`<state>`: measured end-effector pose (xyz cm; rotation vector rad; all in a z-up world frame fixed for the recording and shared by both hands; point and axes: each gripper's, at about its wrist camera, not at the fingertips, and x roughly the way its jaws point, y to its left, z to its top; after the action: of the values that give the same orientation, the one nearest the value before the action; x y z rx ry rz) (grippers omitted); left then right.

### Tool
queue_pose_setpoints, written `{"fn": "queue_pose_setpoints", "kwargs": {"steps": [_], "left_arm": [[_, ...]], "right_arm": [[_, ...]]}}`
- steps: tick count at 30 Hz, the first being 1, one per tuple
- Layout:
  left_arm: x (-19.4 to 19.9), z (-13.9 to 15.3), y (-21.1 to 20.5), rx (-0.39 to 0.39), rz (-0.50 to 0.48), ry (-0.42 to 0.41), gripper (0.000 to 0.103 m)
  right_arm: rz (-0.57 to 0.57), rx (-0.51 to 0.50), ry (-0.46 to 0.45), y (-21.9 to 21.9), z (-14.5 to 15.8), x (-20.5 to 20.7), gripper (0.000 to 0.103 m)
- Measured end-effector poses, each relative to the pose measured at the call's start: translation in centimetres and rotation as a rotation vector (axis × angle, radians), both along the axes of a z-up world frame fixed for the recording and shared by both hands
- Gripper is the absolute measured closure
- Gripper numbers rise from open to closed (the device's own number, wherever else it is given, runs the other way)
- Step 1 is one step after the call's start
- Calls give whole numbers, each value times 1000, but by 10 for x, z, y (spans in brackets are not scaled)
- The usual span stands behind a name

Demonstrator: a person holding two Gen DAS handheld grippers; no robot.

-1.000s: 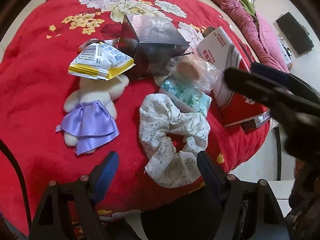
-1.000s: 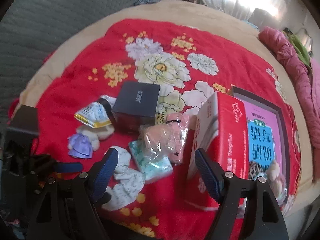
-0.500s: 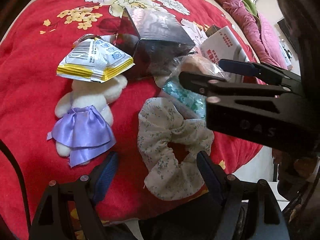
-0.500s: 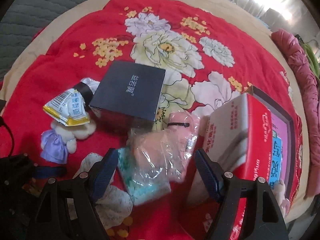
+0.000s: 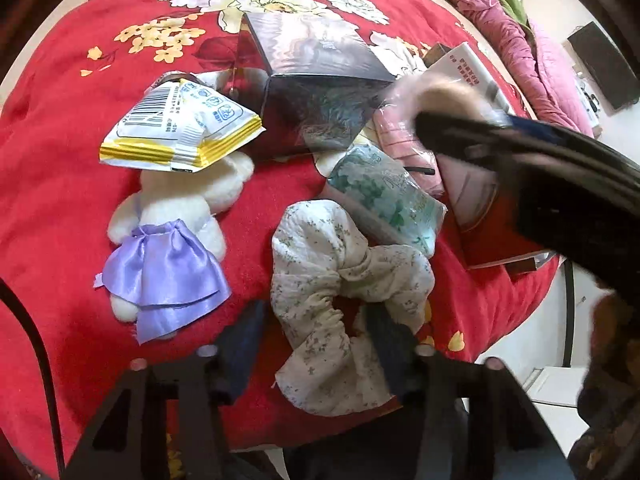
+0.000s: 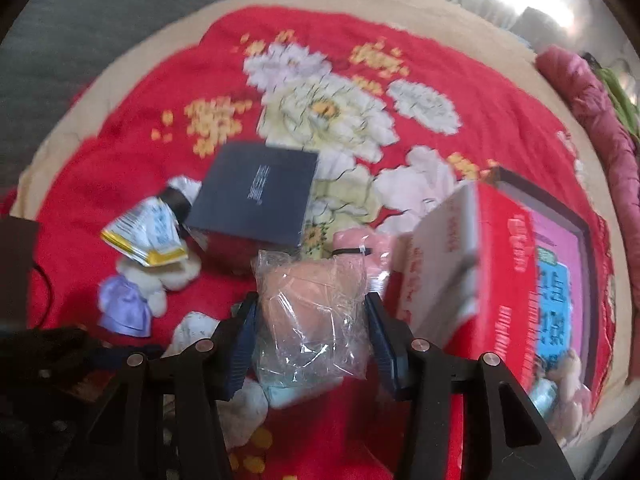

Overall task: Organize soft objects
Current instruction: 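Grasp the white floral scrunchie with the left tool while the right tool grasps the bagged pink item, then carry the white scrunchie and bagged pink item over the pink book box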

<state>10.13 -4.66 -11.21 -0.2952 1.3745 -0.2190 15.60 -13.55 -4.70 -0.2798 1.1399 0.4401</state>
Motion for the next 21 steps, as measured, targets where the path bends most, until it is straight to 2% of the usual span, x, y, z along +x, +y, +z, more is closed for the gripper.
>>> {"fn": "queue_pose_setpoints", "kwargs": {"steps": [3,5,10,15,21], "left_arm": [[1,-1,-3,17,2,13,68],[2,0,-7,65,-9,19,88],[2,2,-14,60,-31,6,92],[-8,4,-5,37,-11,-16,93],[-29,34,5,59,-5,-88,93]], "right_arm": [[-29,48,-25,-10,20,-9,50],[-46,64,-42,-16,31,-14,50],[-87,113,-62,-31,50,-27,50],[-132,169,-79,-45,63,-38,50],[-157,194,-97,-55,70,-50,50]]}}
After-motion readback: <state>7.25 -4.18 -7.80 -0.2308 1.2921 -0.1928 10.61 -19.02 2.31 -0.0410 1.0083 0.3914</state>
